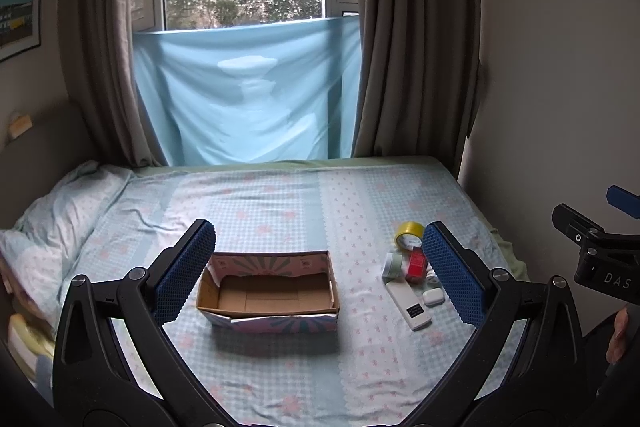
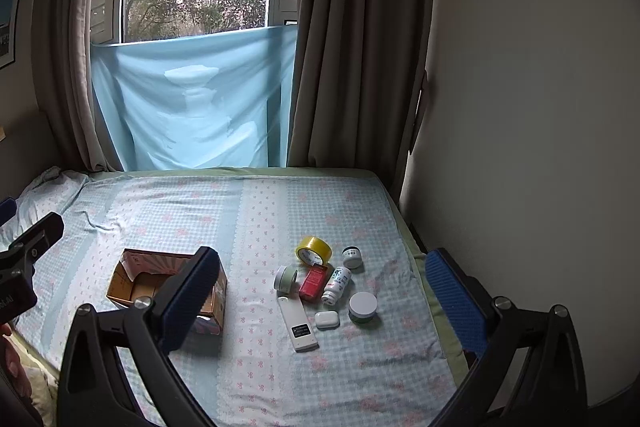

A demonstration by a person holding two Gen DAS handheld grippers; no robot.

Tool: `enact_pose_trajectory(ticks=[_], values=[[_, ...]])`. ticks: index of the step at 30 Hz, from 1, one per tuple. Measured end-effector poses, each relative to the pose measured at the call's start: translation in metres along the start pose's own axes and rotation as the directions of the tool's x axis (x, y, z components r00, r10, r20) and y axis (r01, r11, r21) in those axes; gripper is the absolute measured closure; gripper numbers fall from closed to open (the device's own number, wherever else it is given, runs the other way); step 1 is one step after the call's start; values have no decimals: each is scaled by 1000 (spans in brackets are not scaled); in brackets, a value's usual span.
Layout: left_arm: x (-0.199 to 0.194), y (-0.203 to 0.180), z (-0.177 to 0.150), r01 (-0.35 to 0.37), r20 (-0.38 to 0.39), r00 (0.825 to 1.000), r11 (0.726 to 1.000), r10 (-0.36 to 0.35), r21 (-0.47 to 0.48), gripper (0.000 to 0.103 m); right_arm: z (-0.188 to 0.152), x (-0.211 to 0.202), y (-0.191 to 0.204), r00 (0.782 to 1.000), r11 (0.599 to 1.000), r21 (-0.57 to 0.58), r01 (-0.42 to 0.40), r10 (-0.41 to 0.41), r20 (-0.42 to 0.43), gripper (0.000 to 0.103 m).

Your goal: Organize rigid objects

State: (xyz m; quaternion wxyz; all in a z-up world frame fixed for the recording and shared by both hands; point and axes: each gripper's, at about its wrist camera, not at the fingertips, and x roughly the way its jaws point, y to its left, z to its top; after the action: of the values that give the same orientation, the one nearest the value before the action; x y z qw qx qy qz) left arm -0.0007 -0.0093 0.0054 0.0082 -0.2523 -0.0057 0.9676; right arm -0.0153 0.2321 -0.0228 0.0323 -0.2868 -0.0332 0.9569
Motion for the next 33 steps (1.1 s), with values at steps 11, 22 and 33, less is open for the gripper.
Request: enact_pose_trajectory(ticks=[11,22,33], values=[[11,4,6,40,-47,998,999,-40,-10,0,5,1,0,1000,1000,27,-2,2,-16,0],[92,-13,2,163,-204,966,987,-161,-7,0,8,43,-28,992,995,76,70,-62,-108,0],[231,-73,-22,176,-423,887,982,-187,-66,0,10,163,-85,975,992,99,75,-52,-216,0]])
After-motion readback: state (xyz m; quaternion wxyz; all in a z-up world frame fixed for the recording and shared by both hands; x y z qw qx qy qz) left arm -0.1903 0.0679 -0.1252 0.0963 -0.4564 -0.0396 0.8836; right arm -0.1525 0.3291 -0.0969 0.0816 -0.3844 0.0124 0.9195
